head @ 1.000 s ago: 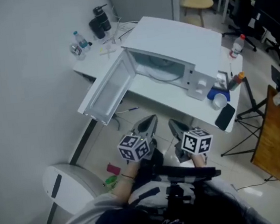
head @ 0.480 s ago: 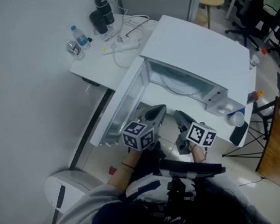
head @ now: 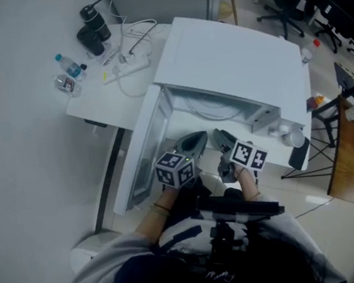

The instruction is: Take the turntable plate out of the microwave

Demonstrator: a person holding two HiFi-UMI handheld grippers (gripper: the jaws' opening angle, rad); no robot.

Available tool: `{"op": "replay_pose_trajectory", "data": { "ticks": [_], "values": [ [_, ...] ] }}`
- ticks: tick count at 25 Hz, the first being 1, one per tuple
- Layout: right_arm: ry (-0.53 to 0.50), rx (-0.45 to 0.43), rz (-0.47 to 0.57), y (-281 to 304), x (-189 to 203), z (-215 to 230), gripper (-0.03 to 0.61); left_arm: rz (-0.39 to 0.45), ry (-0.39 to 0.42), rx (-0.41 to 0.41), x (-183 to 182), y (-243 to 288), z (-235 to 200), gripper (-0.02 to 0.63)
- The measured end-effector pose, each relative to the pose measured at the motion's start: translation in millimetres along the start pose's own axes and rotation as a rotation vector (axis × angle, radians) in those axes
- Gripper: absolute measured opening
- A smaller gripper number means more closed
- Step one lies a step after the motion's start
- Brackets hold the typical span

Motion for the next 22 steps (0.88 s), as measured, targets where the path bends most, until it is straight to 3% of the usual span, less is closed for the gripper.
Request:
{"op": "replay_pose_trajectory", "data": {
  "ticks": [3, 15, 19, 22],
  "values": [
    [-0.009, 0.018, -0.003, 14.9, -4.4, -1.6, 0.158, -0.011, -0.020, -0.010, 4.2, 2.2, -8.0, 0.005],
    [0.268, 0.019, 0.062, 55.1, -27.3, 17.4, 0.158, 0.023, -0.093, -0.043, 7.1, -9.4, -29.0, 0.005],
    [0.396, -0.022, 0.091, 56.1, -26.2, 24.4, 0.098, 0.019, -0.106, -0.043, 8.2, -8.6, -32.6, 0.005],
    [0.433, -0.052, 0.125, 53.7, -23.7, 27.8, 0.071, -0.002, -0.133, -0.046, 15.2, -6.7, -36.9, 0.006]
  ]
}}
Point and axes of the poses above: the fingertips, and each gripper's own axes: y forward along the fingers, z to its right, x out of its underside, the point moved 9 cm from there along -y, backward along the fingers, and after that the axes turned 7 degrees about y, right-handed, at the moved point
